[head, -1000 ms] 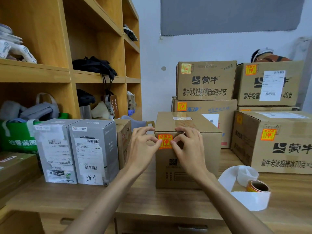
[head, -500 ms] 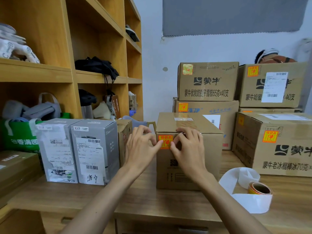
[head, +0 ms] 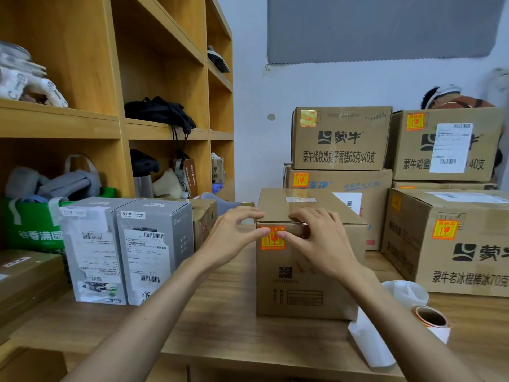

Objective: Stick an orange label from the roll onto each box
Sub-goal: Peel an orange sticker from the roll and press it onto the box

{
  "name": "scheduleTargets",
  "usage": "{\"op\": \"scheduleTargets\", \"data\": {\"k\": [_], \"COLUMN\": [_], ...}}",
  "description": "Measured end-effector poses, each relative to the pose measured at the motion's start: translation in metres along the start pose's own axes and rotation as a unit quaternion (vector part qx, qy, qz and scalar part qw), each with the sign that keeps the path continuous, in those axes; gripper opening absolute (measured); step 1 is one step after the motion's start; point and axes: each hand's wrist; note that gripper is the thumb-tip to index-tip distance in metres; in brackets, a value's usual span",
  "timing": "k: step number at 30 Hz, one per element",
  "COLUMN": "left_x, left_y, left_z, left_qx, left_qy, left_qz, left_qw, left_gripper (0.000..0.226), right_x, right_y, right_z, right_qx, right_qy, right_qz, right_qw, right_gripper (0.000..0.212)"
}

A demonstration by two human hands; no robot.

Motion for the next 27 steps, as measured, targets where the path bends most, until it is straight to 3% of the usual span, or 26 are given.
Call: {"op": "scheduleTargets", "data": {"k": [8, 19, 27], "left_x": [-0.004, -0.009, -0.012], "left_y": [-0.005, 0.003, 0.013], "left_z": [0.01, 0.009, 0.011], "left_qx": [0.034, 0.013, -0.014], "left_qy": [0.036, 0.056, 0.011], "left_qz": [0.003, 0.004, 0.028], "left_qw": [0.999, 0.998, 0.999], "left_gripper": [0.032, 0.029, 0.051], "right_x": [0.001, 0.006, 0.012], "right_y": [-0.004, 0.0, 0.007], "right_z": [0.013, 0.011, 0.011], "right_qx": [0.051, 0.042, 0.017], "right_qy": [-0.001, 0.015, 0.069], "right_qz": [0.01, -0.017, -0.057], "right_qw": [0.999, 0.999, 0.996], "right_gripper": [0.053, 0.045, 0.054]}}
Point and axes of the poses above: each hand's wrist, its own y-axis away from the middle knuckle, its own z-axis out of the palm, x = y × z, and after that the axes turned 2 degrees about y, right-handed
